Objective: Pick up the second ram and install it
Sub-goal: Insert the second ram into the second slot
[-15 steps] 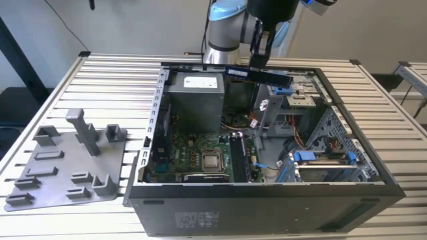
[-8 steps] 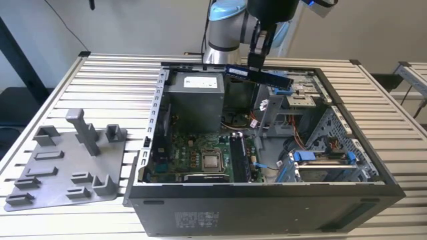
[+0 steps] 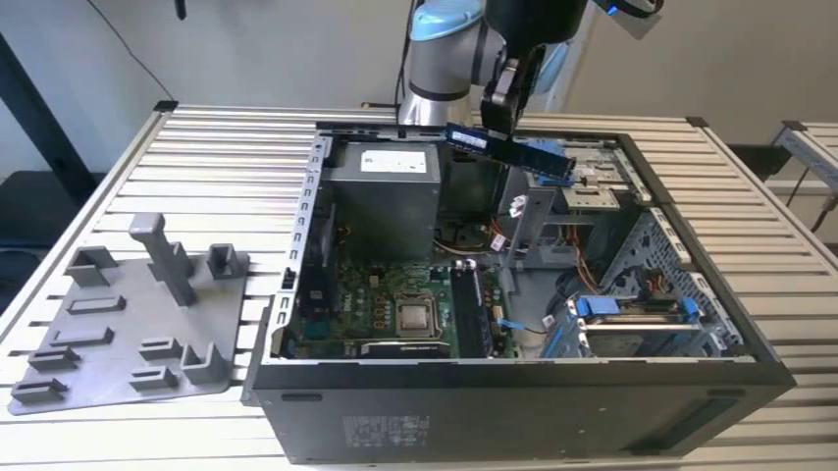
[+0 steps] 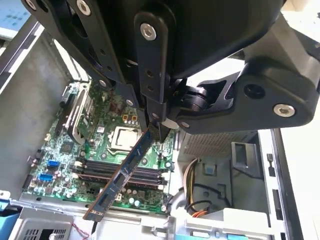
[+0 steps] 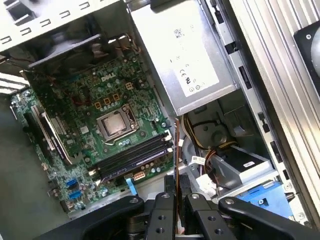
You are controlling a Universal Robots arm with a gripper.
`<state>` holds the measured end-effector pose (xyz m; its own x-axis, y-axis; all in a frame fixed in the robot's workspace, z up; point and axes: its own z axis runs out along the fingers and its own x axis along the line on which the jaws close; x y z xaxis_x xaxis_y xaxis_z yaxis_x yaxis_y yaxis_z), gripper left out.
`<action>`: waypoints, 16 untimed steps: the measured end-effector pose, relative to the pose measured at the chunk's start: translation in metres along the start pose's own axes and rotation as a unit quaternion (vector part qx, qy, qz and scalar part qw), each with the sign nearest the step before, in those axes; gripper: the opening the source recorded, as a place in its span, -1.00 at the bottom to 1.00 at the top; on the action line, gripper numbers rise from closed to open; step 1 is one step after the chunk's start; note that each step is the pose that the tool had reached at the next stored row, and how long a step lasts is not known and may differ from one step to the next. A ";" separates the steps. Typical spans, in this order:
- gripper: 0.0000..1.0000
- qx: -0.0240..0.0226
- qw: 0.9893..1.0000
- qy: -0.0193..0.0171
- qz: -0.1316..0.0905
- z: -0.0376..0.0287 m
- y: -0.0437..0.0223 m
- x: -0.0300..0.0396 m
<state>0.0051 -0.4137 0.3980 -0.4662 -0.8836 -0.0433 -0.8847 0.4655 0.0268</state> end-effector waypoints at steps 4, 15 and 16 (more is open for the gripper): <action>-0.71 0.001 1.000 -0.001 0.029 0.0000 0.0000 0.0000; -0.71 0.005 0.993 -0.003 0.119 0.0002 0.0000 0.0001; -0.71 0.006 0.992 -0.003 0.127 0.0001 0.0000 0.0000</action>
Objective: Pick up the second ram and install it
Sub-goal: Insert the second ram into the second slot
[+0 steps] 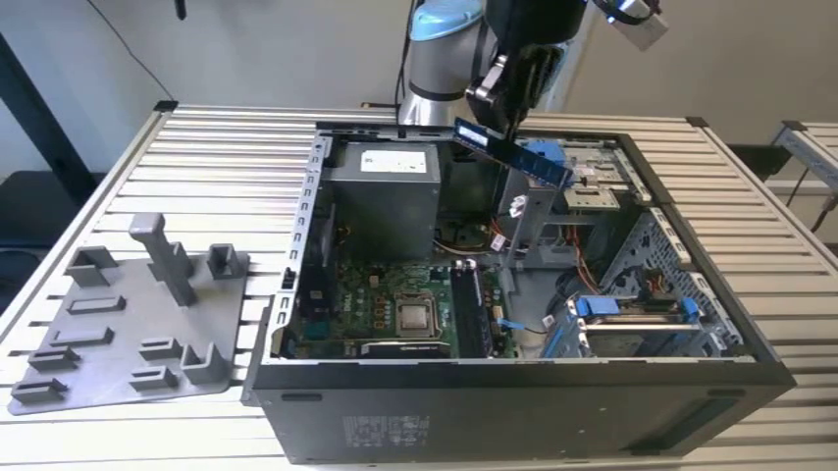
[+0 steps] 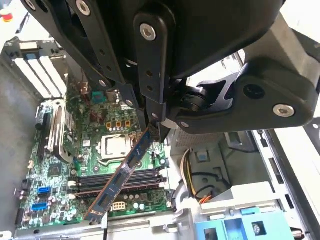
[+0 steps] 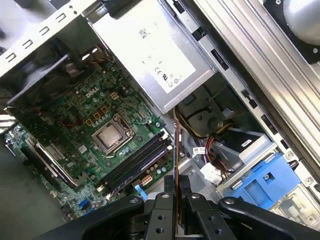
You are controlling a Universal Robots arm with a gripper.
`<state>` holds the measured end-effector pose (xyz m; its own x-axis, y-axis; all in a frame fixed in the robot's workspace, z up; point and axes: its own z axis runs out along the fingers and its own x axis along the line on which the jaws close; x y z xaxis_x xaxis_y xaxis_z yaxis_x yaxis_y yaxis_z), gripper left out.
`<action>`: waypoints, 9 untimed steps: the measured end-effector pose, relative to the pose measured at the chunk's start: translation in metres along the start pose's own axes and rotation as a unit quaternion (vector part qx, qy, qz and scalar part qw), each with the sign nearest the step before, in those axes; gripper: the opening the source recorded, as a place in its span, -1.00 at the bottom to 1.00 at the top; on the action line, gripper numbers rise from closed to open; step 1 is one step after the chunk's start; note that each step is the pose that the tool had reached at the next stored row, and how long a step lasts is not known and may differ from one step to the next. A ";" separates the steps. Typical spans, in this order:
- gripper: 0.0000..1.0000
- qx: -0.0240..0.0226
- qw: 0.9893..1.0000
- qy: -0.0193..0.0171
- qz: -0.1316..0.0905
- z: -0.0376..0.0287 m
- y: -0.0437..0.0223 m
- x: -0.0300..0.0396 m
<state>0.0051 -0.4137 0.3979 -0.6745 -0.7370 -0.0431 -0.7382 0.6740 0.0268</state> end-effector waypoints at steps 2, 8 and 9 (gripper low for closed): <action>-0.71 0.001 1.000 0.000 0.017 0.0000 0.0000 0.0000; -0.71 0.003 0.998 -0.002 0.064 0.0002 0.0000 0.0000; -0.71 0.003 0.997 -0.002 0.072 0.0002 0.0000 0.0000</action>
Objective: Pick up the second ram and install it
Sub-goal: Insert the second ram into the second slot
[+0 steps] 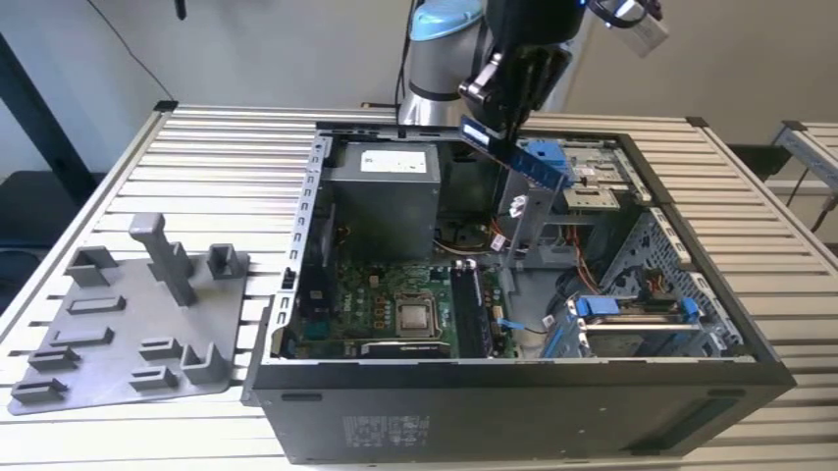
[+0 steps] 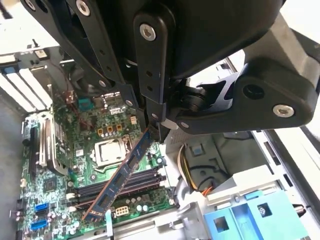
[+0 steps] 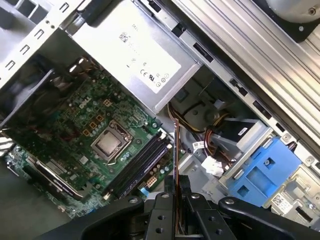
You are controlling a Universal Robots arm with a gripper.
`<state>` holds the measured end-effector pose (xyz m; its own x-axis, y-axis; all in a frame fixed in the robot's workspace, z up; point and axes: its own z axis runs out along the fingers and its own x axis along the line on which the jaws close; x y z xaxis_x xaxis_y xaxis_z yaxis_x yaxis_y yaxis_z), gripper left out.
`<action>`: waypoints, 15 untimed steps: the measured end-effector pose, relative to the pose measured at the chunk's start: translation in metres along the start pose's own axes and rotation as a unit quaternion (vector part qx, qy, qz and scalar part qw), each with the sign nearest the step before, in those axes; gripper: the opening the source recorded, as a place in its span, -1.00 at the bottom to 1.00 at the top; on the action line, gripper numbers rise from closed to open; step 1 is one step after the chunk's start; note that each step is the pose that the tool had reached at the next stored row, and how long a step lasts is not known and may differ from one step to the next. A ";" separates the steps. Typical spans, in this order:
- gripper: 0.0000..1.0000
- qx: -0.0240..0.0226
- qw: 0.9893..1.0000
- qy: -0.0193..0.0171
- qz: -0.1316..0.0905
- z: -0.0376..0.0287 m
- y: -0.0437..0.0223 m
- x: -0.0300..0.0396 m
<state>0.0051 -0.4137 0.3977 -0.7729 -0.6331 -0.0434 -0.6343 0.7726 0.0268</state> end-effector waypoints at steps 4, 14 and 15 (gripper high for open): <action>-0.71 0.001 1.000 -0.001 0.031 0.0001 0.0000 0.0000; -0.71 0.005 0.994 -0.003 0.105 0.0003 0.0000 0.0000; -0.71 0.005 0.994 -0.003 0.113 0.0003 0.0000 0.0000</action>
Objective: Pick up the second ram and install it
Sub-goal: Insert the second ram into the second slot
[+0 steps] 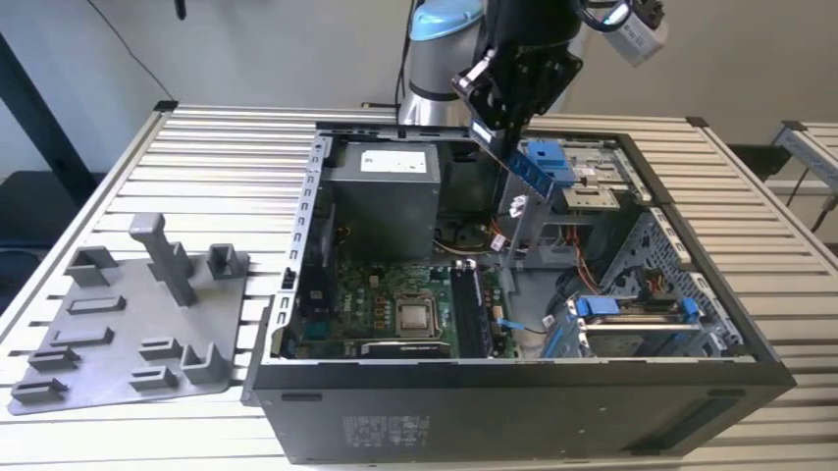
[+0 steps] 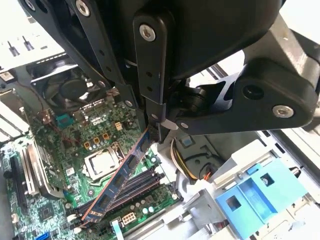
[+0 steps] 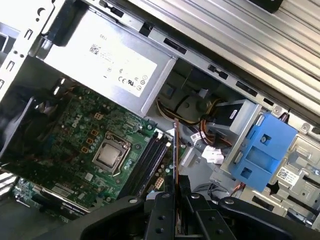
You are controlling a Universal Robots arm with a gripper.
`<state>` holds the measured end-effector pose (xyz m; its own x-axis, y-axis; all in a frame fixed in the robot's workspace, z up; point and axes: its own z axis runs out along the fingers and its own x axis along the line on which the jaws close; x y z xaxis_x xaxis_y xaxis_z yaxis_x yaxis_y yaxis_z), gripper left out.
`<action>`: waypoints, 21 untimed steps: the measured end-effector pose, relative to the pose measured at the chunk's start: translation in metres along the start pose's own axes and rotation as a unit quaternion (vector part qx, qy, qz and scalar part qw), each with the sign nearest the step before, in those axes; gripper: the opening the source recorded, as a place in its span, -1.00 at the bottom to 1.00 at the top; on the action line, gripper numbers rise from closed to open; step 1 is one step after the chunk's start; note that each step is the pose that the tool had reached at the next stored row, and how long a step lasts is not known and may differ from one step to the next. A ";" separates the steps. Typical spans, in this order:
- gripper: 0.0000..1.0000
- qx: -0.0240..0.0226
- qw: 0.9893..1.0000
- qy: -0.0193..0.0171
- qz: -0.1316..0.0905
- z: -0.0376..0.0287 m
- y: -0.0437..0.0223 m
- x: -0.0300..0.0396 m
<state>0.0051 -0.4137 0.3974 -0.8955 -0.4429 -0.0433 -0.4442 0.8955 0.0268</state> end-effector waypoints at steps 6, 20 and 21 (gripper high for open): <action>-0.71 0.002 0.999 -0.001 0.043 0.0001 0.0000 0.0000; -0.71 0.006 0.989 -0.004 0.148 0.0003 0.0000 0.0000; -0.71 0.007 0.988 -0.004 0.155 0.0003 0.0000 0.0000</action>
<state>0.0051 -0.4137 0.3970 -0.9881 -0.1477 -0.0433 -0.1490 0.9885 0.0268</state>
